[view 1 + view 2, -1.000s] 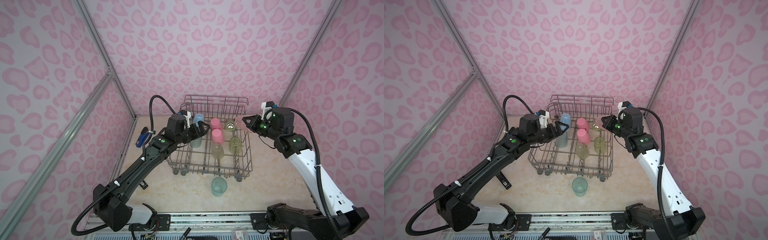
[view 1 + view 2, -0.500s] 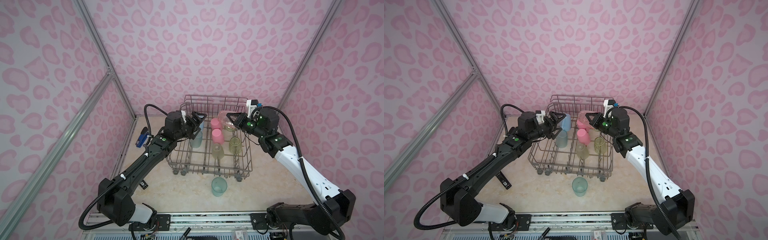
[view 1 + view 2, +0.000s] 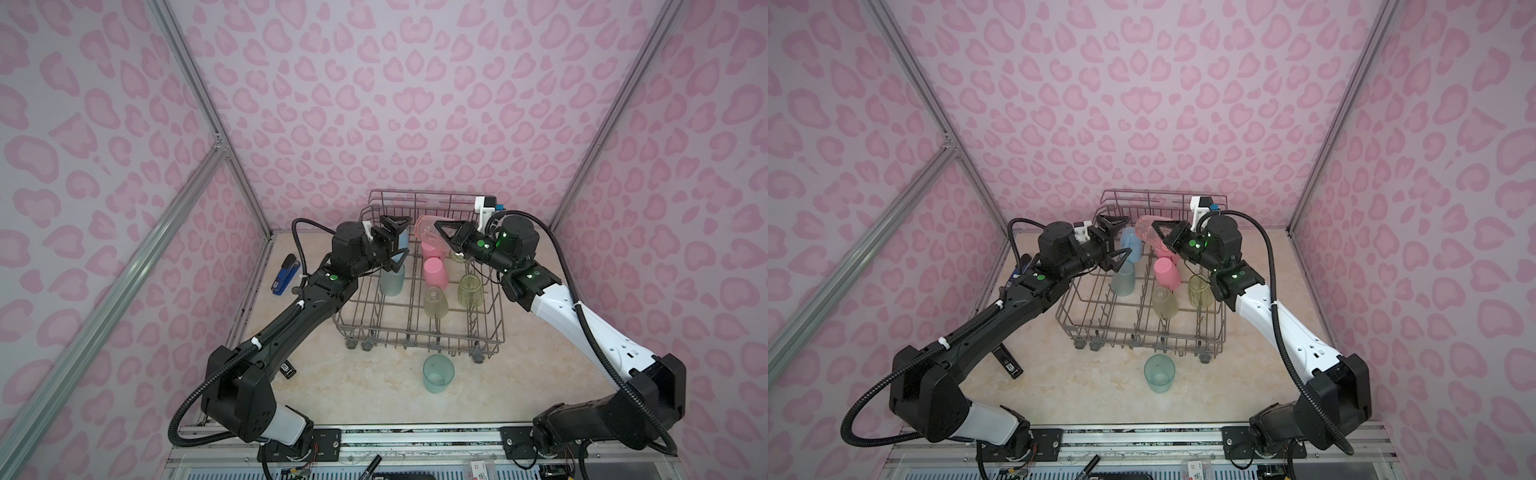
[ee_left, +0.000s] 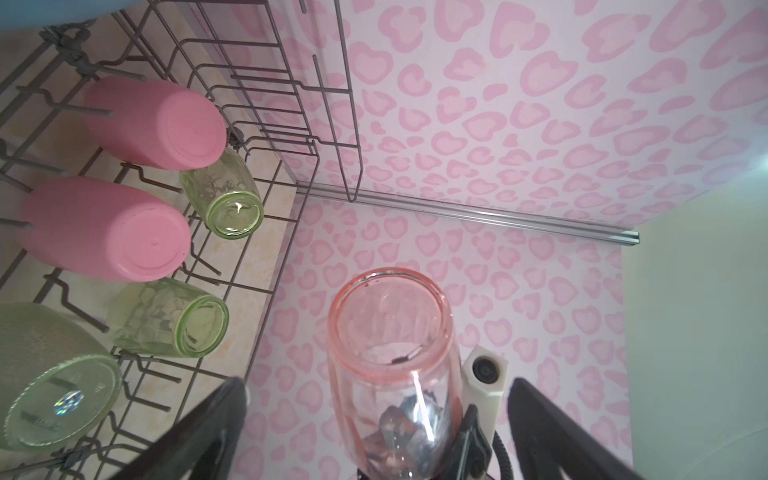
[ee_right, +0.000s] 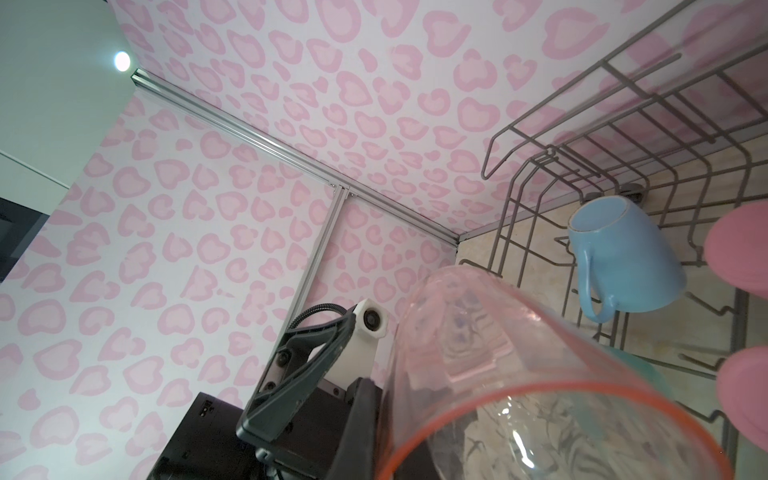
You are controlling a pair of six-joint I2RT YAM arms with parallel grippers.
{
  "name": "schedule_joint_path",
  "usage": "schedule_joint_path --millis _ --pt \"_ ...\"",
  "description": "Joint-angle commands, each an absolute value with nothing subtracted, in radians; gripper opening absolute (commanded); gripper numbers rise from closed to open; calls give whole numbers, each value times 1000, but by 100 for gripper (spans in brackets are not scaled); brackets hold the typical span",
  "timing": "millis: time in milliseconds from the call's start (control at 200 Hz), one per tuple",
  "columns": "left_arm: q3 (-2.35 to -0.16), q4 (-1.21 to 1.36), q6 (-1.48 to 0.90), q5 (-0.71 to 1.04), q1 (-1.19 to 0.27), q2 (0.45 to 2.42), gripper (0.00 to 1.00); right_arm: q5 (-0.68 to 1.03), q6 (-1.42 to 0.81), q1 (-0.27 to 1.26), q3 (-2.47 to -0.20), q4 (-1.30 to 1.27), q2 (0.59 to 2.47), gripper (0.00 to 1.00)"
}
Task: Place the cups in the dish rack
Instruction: 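Close left gripper on the pink cup held by the right gripper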
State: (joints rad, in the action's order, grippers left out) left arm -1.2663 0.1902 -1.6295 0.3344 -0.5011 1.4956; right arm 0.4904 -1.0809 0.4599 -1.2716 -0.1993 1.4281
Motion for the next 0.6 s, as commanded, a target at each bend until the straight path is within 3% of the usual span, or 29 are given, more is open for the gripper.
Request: schedule_joint_path --millis 0,595 --pt "-1289 268 -1672 336 -500 1521 100 507 -1086 470 -1280 -263 1443 0" --pt "-1325 301 -1718 345 -513 1599 93 512 -1065 514 -1337 -239 1514 0"
